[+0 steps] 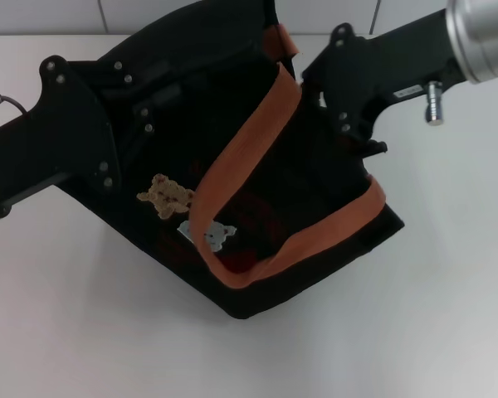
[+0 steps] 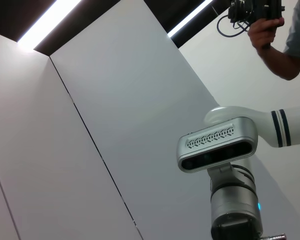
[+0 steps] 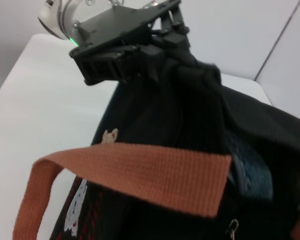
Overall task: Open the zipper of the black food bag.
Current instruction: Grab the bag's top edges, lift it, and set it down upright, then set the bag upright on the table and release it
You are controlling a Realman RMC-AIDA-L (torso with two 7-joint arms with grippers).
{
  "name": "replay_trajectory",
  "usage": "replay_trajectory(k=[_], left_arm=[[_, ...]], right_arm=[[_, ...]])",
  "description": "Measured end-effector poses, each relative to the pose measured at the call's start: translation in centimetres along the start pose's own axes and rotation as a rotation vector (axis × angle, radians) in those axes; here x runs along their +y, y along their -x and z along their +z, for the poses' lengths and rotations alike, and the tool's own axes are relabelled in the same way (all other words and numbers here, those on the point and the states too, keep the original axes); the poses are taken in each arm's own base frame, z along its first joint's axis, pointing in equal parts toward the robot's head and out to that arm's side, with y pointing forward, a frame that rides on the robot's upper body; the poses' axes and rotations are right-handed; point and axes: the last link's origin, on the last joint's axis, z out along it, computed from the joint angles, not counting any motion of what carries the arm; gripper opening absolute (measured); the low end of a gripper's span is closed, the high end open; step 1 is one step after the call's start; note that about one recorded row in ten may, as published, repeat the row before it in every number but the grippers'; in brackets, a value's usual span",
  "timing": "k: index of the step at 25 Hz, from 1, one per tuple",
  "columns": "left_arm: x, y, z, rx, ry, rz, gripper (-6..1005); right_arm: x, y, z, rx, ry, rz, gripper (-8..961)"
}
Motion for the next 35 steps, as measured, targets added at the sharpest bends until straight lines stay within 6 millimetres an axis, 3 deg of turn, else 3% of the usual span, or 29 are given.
replay_trajectory(k=[9,20,25,31,35], left_arm=[[-0.1,0.0,0.2,0.006,0.0,0.002,100],[-0.2,0.0,0.3,0.01,-0.007,0.004,101],[-0.2,0.0,0.3,0.011,-0.007,0.004,101],[-0.2,0.0,0.4,0.011,-0.005,0.004,101],[-0.1,0.0,0.2,0.009,-0.008,0.001,99]], right_arm=[[0.7,-1.4,-1.4,0.071,0.039,0.022,-1],[3.4,-4.6,-3.8,0.244,0.165,0.128,0],[3.9,-5.8,-3.9,0.275,0.179,0.168,0],[3.4,-6.3,-5.5,0.188,0.095,0.281,53],[2.9,-7.2,-7.9,0.104,-0.01,0.332,96]])
